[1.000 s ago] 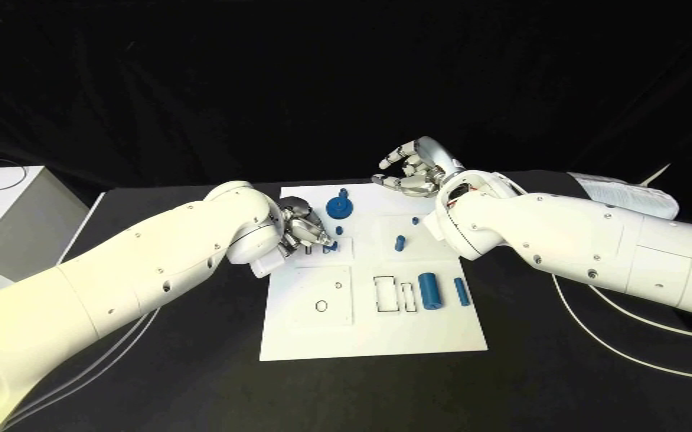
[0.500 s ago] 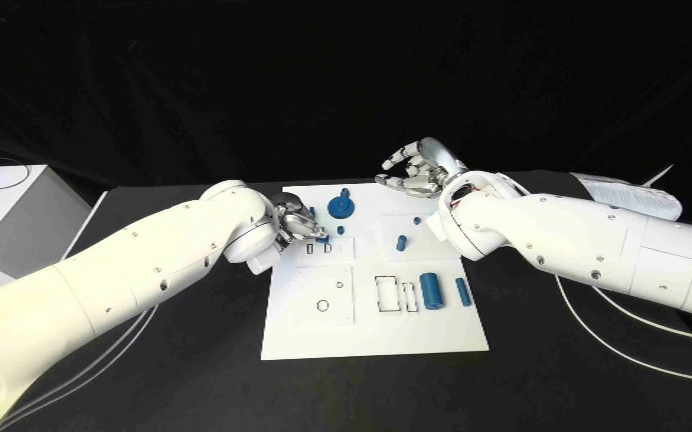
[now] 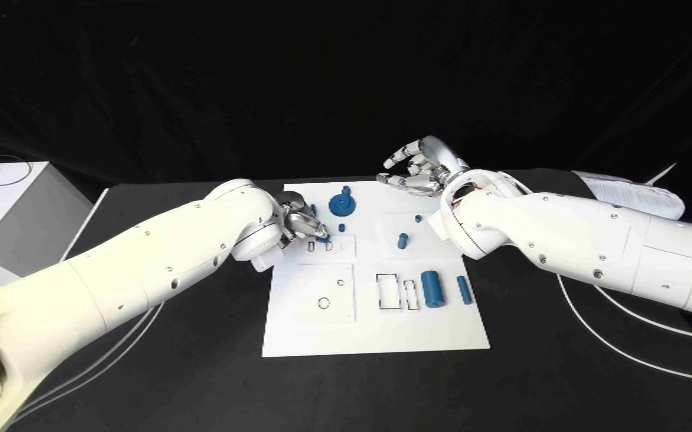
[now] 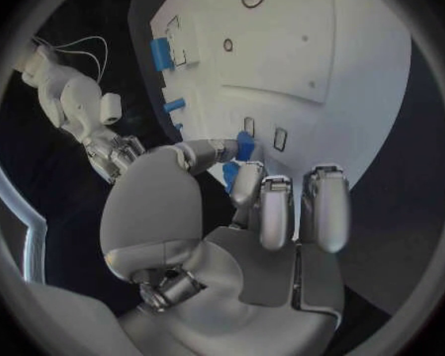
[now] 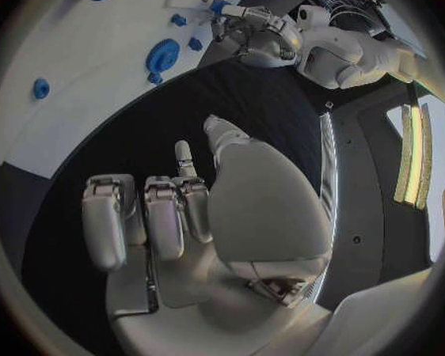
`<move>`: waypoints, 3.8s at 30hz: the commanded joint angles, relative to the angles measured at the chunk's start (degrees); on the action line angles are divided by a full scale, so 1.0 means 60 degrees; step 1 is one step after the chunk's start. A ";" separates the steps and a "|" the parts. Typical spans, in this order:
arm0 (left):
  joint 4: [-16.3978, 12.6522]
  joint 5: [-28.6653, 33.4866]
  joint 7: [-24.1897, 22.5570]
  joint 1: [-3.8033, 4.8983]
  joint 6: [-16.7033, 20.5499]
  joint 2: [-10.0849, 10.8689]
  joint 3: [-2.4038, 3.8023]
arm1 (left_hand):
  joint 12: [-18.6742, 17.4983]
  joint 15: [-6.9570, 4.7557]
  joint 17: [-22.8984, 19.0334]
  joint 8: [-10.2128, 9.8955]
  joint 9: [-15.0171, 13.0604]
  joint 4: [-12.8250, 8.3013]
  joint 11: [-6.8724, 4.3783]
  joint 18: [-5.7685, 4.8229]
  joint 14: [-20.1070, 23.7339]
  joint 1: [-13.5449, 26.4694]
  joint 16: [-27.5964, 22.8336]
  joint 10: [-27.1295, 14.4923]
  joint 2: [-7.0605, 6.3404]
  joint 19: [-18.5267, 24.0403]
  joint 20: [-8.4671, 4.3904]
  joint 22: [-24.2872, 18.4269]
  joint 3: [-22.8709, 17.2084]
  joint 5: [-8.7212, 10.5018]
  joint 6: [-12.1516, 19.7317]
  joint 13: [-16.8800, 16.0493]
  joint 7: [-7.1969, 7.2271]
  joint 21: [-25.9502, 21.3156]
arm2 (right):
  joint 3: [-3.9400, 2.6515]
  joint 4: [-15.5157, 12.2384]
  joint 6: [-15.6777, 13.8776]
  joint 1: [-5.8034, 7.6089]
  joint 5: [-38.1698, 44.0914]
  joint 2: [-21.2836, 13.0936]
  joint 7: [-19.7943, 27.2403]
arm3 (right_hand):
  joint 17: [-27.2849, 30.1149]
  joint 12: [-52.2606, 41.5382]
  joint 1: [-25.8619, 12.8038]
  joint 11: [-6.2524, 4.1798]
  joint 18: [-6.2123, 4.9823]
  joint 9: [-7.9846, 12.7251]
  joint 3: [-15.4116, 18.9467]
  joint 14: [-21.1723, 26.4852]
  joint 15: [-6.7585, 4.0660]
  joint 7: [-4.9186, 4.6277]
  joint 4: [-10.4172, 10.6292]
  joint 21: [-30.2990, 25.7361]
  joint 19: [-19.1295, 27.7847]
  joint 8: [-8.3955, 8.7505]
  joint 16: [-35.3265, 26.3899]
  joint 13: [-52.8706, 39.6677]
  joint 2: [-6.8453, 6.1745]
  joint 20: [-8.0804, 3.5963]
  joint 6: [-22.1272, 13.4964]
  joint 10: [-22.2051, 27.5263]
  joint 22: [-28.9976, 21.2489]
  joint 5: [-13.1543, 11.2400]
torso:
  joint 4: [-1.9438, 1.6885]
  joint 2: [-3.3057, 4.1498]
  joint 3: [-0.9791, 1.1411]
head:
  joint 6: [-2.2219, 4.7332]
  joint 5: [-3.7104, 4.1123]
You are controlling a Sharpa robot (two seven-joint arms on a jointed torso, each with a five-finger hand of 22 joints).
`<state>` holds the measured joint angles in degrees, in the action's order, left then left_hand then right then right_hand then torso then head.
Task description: Assemble the parts on the task board
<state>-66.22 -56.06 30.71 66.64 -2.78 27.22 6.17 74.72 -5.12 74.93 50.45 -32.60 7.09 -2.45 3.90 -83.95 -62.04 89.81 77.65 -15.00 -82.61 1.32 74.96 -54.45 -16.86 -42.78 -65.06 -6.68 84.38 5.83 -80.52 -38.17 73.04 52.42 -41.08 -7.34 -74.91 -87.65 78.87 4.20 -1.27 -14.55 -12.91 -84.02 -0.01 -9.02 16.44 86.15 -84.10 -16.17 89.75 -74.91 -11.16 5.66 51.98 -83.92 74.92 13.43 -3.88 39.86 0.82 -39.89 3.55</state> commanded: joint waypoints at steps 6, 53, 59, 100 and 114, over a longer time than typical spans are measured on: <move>0.0014 -0.0283 0.0045 0.0004 0.0080 -0.0108 -0.0096 | 0.0030 -0.0114 0.2511 0.0767 -0.2950 -0.0335 -0.0093 -0.0140 -0.1009 0.0009 0.0032 0.0077 0.0088 -0.0019 -0.0101 0.0093 -0.0190 -0.0072 -0.1123 -0.0066 0.0991 0.0058 | -0.0004 0.0002 0.0125 -0.0009 0.0057 0.0012 0.0045 | -0.2423 -0.0006 -0.0110 0.0042 -0.0003 -0.0017 0.0005 -0.0974 0.0024 -0.0016 0.0012 -0.0057 -0.0634 -0.0027 0.0005 -0.2169 -0.0006 0.0044 -0.0085 -0.0569 0.1826 0.0048 | 0.0011 0.0002 0.0003 | 0.0000 -0.0011; 0.0030 -0.0387 0.0164 0.0004 -0.0487 -0.0180 -0.0213 | 0.0010 -0.0234 0.2511 0.0835 -0.3136 -0.0240 -0.0228 -0.0165 -0.1009 0.0109 0.0032 0.0244 0.0475 -0.0088 -0.0219 0.0194 0.0369 0.0040 -0.1516 -0.0180 0.1156 0.0078 | -0.0003 -0.0017 0.0129 -0.0027 0.0057 -0.0032 0.0044 | -0.2426 -0.0005 -0.0149 0.0043 -0.0005 -0.0026 0.0012 -0.0975 0.0025 -0.0016 0.0013 -0.0065 -0.0631 -0.0035 0.0006 -0.2167 0.0002 0.0046 -0.0093 -0.0567 0.1819 0.0071 | 0.0002 0.0011 -0.0002 | -0.0124 0.0015; 0.0037 -0.0422 0.0176 0.0004 -0.0610 -0.0188 -0.0225 | 0.0001 -0.0235 0.2511 0.0828 -0.3143 -0.0245 -0.0229 -0.0165 -0.1009 0.0104 0.0032 0.0242 0.0497 -0.0089 -0.0222 0.0196 0.0408 0.0067 -0.1520 -0.0175 0.1157 0.0078 | -0.0003 -0.0028 0.0128 -0.0028 0.0057 -0.0042 0.0046 | -0.2426 -0.0005 -0.0149 0.0043 -0.0005 -0.0026 0.0012 -0.0975 0.0025 -0.0016 0.0013 -0.0065 -0.0631 -0.0035 0.0006 -0.2167 0.0002 0.0046 -0.0093 -0.0567 0.1819 0.0071 | 0.0002 0.0009 -0.0002 | -0.0146 0.0017; 0.0171 -0.0479 0.0193 0.0004 -0.0904 -0.0300 -0.0244 | 0.0032 -0.0253 0.2511 0.0756 -0.3226 -0.0132 -0.0263 -0.0180 -0.1009 0.0172 0.0032 0.0381 0.0952 -0.0131 -0.0244 0.0258 0.0951 0.0137 -0.1813 -0.0335 0.1215 0.0088 | -0.0003 -0.0015 0.0132 -0.0049 0.0057 -0.0060 0.0051 | -0.2388 0.0011 -0.0197 0.0041 -0.0015 -0.0045 0.0019 -0.0965 0.0024 -0.0013 0.0004 -0.0099 -0.0615 -0.0055 -0.0009 -0.2152 0.0014 0.0046 -0.0103 -0.0548 0.1789 0.0092 | 0.0008 0.0016 -0.0005 | -0.0166 0.0044; 0.0349 -0.0476 0.0186 0.0003 -0.0860 -0.0477 -0.0294 | 0.0020 -0.0254 0.2511 0.0720 -0.3258 -0.0106 -0.0263 -0.0181 -0.1009 0.0237 0.0032 0.0385 0.0874 -0.0133 -0.0245 0.0260 0.1157 0.0200 -0.1812 -0.0347 0.1216 0.0085 | -0.0003 -0.0005 0.0148 -0.0054 0.0057 -0.0053 0.0060 | -0.2388 0.0011 -0.0197 0.0041 -0.0015 -0.0045 0.0019 -0.0965 0.0024 -0.0013 0.0004 -0.0099 -0.0615 -0.0055 -0.0009 -0.2152 0.0014 0.0046 -0.0103 -0.0548 0.1789 0.0092 | 0.0006 0.0017 0.0001 | -0.0191 0.0079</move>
<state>-64.18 -59.08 31.53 66.94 -6.49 24.58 4.56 74.71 -6.33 74.91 55.35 -51.45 6.52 -3.99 3.91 -83.94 -58.95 89.81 80.00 -11.90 -83.43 0.11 74.92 -47.45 -15.51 -48.88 -67.08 -4.84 84.59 5.84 -80.53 -38.00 72.76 52.41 -41.42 -7.38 -74.91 -87.65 78.34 4.20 -1.28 -14.76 -12.91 -84.02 -0.01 -9.21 16.44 85.91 -84.10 -16.17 89.75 -74.90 -11.09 5.66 51.79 -83.92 74.90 13.65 -3.85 39.95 0.80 -41.00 3.99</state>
